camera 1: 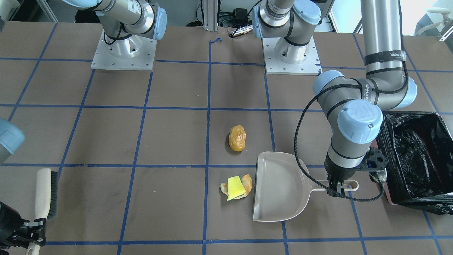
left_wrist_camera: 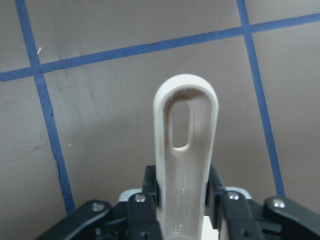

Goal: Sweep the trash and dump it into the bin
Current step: 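Lower the dustpan flat beside the debris with the left gripper, then carry the white brush with the right gripper toward the dustpan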

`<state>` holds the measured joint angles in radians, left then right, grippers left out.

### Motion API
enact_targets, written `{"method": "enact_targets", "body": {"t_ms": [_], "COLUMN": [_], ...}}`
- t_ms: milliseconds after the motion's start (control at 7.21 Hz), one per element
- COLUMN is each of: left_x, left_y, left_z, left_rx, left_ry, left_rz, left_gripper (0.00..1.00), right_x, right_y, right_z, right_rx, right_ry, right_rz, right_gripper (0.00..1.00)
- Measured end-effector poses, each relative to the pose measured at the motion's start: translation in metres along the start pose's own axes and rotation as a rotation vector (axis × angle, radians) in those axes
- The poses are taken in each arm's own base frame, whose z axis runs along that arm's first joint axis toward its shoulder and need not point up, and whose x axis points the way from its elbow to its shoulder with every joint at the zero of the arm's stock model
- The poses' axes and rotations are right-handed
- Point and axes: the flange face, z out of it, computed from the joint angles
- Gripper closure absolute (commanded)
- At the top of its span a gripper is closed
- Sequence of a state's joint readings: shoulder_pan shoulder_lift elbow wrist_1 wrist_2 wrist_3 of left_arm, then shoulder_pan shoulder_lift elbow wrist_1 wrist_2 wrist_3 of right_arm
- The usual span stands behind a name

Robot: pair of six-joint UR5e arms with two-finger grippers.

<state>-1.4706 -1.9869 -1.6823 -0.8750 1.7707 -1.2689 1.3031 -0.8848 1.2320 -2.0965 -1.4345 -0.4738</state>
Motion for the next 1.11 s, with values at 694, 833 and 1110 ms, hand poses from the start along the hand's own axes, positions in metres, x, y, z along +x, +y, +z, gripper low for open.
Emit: {"method": "enact_targets", "body": {"t_ms": [694,833,1110], "left_x": [-0.011,-0.014,-0.015], "left_y": [0.010,0.010,0.012], "left_z": [0.004,0.006,0.011], "left_rx": [0.050,0.060,0.064], "left_ry": [-0.060,-0.067,-0.073], "left_rz": [-0.129,-0.158,-0.201], "left_gripper": [1.00,1.00,1.00], "right_x": [-0.236,-0.273,-0.331], "right_y": [-0.028,-0.030,-0.031], "right_z": [-0.025,-0.020,0.006], "right_rx": [0.001,0.026,0.084], "right_ry": [0.026,0.019,0.021], "right_rz": [0.367,0.450,0.552], "right_gripper": [1.00,1.00,1.00]}}
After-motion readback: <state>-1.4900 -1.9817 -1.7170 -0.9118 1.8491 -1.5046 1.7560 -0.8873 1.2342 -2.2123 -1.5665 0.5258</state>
